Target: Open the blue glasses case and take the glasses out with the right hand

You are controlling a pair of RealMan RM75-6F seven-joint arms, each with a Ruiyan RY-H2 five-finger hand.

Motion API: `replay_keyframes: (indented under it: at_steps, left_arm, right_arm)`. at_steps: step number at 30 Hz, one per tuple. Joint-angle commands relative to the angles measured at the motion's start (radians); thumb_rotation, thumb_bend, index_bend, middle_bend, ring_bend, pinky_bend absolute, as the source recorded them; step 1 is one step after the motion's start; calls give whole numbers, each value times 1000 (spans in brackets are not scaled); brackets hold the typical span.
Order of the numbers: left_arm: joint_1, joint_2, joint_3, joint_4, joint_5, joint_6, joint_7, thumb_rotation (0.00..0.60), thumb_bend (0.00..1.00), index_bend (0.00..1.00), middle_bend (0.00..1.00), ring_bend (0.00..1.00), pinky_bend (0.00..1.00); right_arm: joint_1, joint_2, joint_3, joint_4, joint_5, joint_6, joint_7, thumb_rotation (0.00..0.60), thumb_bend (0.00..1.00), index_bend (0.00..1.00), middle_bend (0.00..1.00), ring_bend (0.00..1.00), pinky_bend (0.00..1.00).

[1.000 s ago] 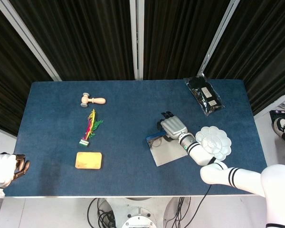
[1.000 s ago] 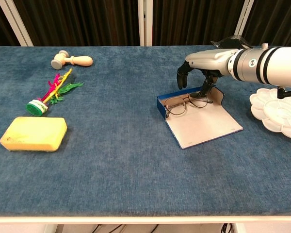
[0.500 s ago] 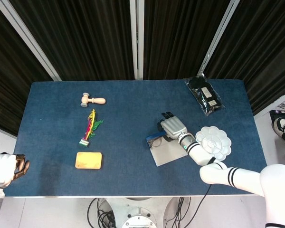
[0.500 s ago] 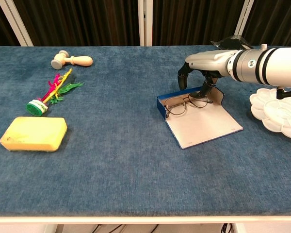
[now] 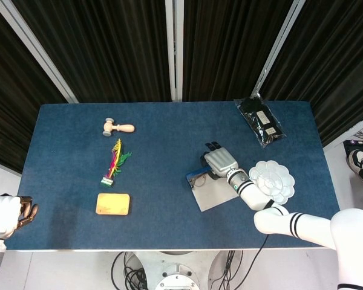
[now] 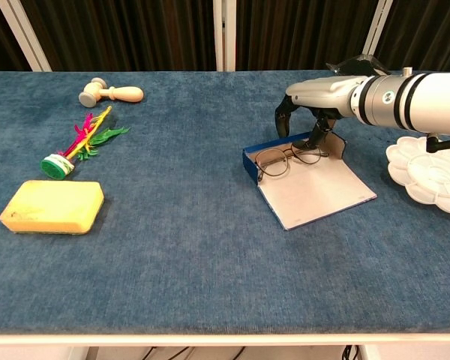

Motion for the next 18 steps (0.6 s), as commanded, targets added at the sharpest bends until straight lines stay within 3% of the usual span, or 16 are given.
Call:
replay_keyframes:
  at_steps: [1,6,18]
  left_arm:
    - [0,0,0,0,0,0,0,600,387,850,993,849,660]
    - [0,0,0,-1,-1,0,1,600,387,848,993,849,660]
    - [0,1,0,0,0,-1,-3,600,387,846,993,849,660]
  right_arm:
    - [-5,-11,9,7,-10,30,1,600,406,608,336,0,0]
    - [-12,-55,33,40,-17,110,-20,600,397,630,345,0,0]
    - [-16,-295,115,271,-25,329,-91,600,437,675,346,0,0]
